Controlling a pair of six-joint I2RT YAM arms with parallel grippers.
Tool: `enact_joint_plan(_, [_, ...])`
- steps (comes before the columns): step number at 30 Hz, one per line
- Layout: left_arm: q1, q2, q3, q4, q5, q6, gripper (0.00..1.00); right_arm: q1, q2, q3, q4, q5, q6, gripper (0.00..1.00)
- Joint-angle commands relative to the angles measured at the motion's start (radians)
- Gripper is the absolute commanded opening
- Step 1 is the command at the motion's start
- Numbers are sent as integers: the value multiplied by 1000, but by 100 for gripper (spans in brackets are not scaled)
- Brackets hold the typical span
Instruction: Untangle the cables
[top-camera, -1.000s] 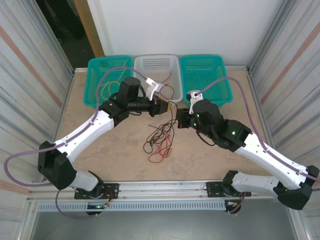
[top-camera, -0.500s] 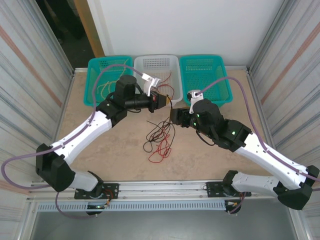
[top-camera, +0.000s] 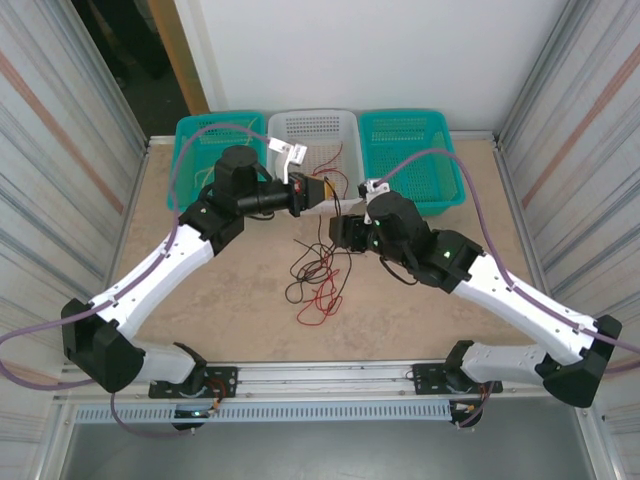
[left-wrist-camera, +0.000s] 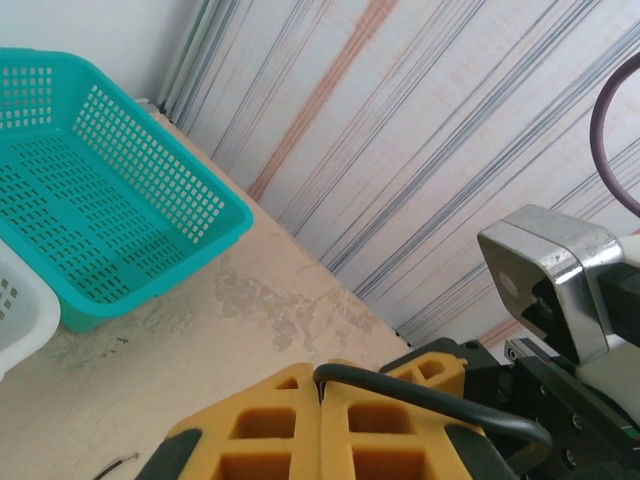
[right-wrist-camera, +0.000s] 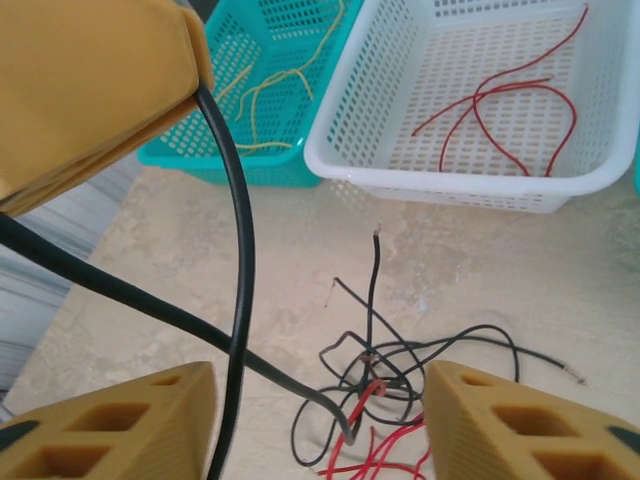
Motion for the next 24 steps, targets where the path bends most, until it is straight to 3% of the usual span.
enact_joint_plan(1, [24,-30,2,78,34,-57,0,-8,15,35,19,-28,3,49])
enact_joint_plan(6, [47,-22,-16,151,98,-120,0,-17,32,38,34,-34,3,39])
enact_joint_plan(17, [50,-16,-40,198,152,-179,0,-63,84,57,80,-106,6,37])
enact_joint_plan(19, [50,-15,-42,204,154,-184,0,-66,89,58,86,-110,7,29])
enact_joint_plan(21, [52,-13,-45,202,150,-187,0,-67,85,57,89,-116,7,13])
enact_joint_plan(24, [60,-12,-50,202,145,-195,0,-70,63,49,94,-119,6,0])
